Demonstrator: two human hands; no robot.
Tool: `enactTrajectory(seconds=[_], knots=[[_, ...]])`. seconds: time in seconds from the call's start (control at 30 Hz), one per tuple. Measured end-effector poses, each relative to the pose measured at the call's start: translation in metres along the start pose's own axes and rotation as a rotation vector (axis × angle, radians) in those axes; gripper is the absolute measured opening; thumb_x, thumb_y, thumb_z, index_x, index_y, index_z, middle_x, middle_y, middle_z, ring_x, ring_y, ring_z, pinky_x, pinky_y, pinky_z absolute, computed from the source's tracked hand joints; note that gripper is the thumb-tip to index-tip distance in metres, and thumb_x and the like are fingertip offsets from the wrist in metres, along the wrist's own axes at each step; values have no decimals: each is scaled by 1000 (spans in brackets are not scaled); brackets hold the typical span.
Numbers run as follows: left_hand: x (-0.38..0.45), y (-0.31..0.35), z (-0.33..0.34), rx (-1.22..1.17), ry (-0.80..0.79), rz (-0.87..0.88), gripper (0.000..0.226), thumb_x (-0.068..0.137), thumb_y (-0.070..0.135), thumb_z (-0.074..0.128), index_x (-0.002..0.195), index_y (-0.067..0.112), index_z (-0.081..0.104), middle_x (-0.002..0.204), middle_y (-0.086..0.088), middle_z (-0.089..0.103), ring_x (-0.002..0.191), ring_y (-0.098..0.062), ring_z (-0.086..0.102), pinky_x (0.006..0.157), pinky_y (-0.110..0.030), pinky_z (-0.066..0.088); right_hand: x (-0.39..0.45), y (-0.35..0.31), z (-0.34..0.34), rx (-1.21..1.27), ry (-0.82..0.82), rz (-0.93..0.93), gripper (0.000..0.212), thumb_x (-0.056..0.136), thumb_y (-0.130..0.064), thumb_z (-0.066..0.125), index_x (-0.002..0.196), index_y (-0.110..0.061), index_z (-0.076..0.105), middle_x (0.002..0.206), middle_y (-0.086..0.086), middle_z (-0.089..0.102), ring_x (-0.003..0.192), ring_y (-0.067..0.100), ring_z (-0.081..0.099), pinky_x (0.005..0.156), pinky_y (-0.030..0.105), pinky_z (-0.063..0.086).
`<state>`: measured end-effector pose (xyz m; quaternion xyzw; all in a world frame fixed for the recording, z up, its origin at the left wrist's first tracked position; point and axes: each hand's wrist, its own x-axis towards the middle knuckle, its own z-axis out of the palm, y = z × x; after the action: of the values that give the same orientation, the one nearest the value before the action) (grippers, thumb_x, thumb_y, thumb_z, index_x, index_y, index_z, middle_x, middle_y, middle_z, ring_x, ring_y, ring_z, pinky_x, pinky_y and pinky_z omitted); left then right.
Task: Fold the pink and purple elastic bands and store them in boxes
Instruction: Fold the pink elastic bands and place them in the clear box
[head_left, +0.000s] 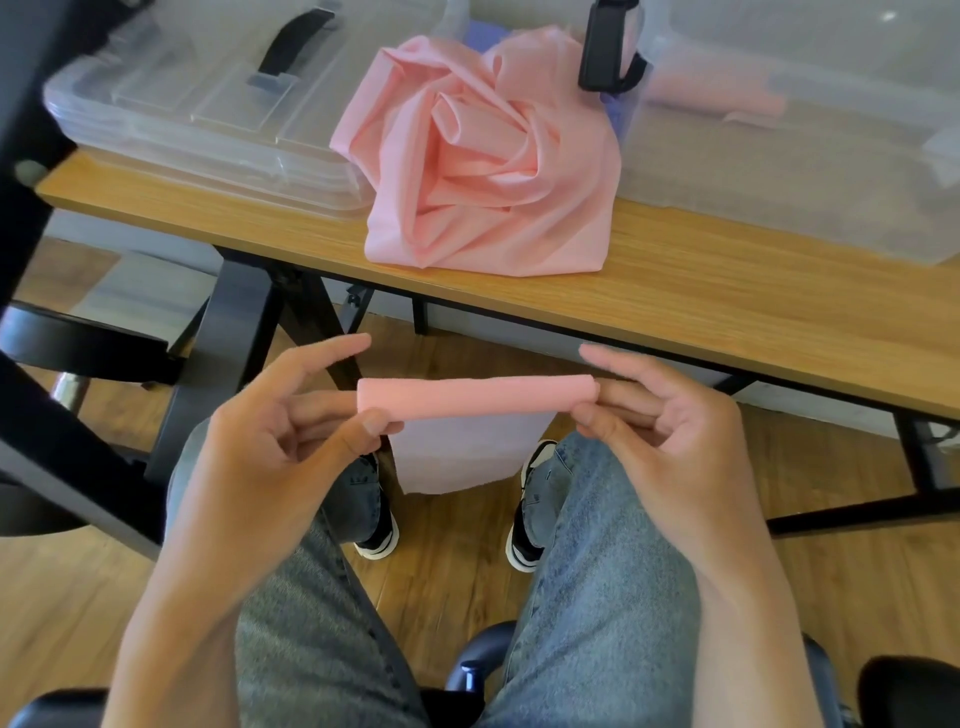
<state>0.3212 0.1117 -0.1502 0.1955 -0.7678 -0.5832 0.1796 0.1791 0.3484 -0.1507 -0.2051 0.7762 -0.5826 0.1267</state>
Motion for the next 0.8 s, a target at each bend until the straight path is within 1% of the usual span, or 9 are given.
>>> enactTrajectory(seconds=[0.13, 0.23, 0.3, 0.4, 0.53, 0.63, 0.67, 0.73, 0.8], knots=[[1, -3, -2, 102, -73, 13, 43, 77, 25, 72, 120, 24, 71, 104, 23, 76, 97, 1, 73, 83, -14, 57, 1, 3, 1, -101, 25, -14, 30, 94, -5, 72, 117, -23, 75, 99, -13, 80, 87, 4, 77, 79, 22, 62], [1, -3, -1, 99, -115, 15, 38, 77, 26, 73, 114, 21, 74, 101, 18, 78, 92, -2, 75, 79, -14, 58, 1, 3, 0, -139, 18, -9, 22, 99, -12, 66, 117, -23, 72, 86, -8, 79, 73, 8, 77, 67, 27, 62], [1, -4, -1, 76, -112, -1, 38, 77, 28, 73, 114, 18, 74, 94, 11, 80, 86, -7, 77, 76, -19, 61, 1, 1, 1, -107, -16, -10, 20, 101, -12, 64, 118, -22, 69, 85, -4, 78, 76, 11, 78, 68, 30, 63], [1, -7, 1, 49, -83, -5, 39, 79, 23, 72, 116, 12, 73, 87, 6, 80, 79, -12, 78, 71, -25, 63, 1, -2, 1, 23, -32, -12, 21, 100, -6, 64, 118, -17, 68, 95, -1, 80, 91, 16, 78, 76, 31, 64], [2, -8, 3, 26, -52, 5, 36, 83, 13, 72, 118, 10, 71, 88, 3, 80, 80, -15, 78, 73, -29, 64, 1, -6, 2, 129, -16, -8, 16, 97, -14, 66, 112, -9, 68, 96, 4, 80, 89, 21, 79, 75, 33, 64], [3, -6, 4, 12, -34, 9, 36, 83, 23, 72, 117, 13, 71, 94, 5, 80, 86, -15, 78, 76, -32, 64, 2, -4, 3, 107, -2, -28, 12, 98, -14, 65, 109, -10, 69, 98, 3, 80, 89, 20, 79, 75, 36, 65], [3, -5, 4, 2, -19, 8, 36, 82, 27, 71, 116, 14, 71, 96, 6, 80, 87, -15, 78, 76, -33, 64, 2, -3, 3, 104, -10, -33, 15, 97, -13, 66, 112, -12, 68, 101, 2, 80, 91, 19, 79, 76, 37, 65], [3, -3, 4, -23, 19, 1, 33, 81, 29, 70, 110, 16, 73, 98, 7, 80, 87, -15, 78, 74, -33, 64, 2, -4, 3, 107, -21, -14, 30, 95, -9, 69, 122, -21, 66, 105, -2, 80, 93, 16, 78, 79, 31, 64], [3, -1, 4, -7, 40, 6, 35, 78, 30, 71, 112, 20, 71, 97, 11, 80, 82, -8, 78, 71, -24, 63, 1, -5, 2, 88, -10, 5, 41, 93, -6, 71, 129, -26, 64, 106, -8, 80, 93, 13, 78, 81, 27, 62]])
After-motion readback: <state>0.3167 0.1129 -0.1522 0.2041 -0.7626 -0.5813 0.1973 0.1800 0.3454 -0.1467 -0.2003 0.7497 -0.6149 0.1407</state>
